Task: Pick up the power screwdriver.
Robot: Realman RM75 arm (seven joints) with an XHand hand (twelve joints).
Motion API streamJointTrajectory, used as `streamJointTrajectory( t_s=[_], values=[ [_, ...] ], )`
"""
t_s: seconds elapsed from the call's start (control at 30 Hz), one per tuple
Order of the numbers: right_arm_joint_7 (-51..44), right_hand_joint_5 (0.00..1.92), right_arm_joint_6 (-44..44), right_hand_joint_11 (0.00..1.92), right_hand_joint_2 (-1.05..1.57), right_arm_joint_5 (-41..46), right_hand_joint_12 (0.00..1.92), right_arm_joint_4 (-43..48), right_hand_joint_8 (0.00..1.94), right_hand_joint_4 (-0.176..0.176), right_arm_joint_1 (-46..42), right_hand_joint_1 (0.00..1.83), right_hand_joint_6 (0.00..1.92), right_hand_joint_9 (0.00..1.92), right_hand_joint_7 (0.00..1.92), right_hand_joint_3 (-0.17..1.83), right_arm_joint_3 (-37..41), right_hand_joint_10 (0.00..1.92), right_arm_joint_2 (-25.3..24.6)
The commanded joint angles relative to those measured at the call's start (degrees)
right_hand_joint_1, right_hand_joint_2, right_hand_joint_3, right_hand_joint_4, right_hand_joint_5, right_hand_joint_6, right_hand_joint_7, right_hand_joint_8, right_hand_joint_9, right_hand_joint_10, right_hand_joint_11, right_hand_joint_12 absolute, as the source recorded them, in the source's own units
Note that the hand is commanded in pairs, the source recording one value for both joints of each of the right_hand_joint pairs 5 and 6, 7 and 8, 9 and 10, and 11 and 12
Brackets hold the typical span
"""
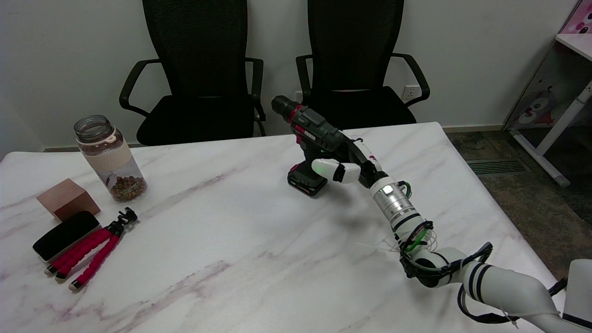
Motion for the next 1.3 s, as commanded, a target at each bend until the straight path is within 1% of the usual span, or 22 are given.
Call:
streamJointTrajectory(
  t_s=[0.03, 0.23, 0.33, 0.47, 1.0, 1.3],
  values=[
    [4.95, 0.19, -1.31, 0.46, -0.03, -0.36, 0.46, 4.75, 0.19, -0.008, 2.0, 0.82, 0.19, 0.38, 0.19, 0.96, -0.09, 0.38, -4.69],
    [4.95, 0.18, -1.31, 0.45, -0.03, -0.1, 0.45, 5.4, 0.18, 0.002, 2.24, 0.81, 0.18, 0.37, 0.18, 0.94, -0.09, 0.37, -6.31],
    [5.05, 0.18, -1.31, 0.43, -0.04, -0.1, 0.43, 6.23, 0.18, 0.013, 2.27, 0.81, 0.18, 0.37, 0.18, 0.94, -0.09, 0.37, -7.41],
    [6.88, 0.17, -1.39, 0.42, -0.05, -0.18, 0.42, 7.11, 0.17, 0.018, 2.64, 0.8, 0.17, 0.36, 0.17, 0.94, -0.09, 0.36, -8.62],
    [7.23, 0.15, -1.48, 0.39, -0.07, -0.1, 0.39, 10.54, 0.15, 0.037, 4.83, 0.8, 0.15, 0.35, 0.15, 0.92, -0.18, 0.35, -11.95],
    [7.23, 0.14, -1.48, 0.38, -0.07, -0.01, 0.38, 11.14, 0.14, 0.042, 5.72, 0.79, 0.14, 0.34, 0.14, 0.89, -0.18, 0.34, -12.71]
  ],
)
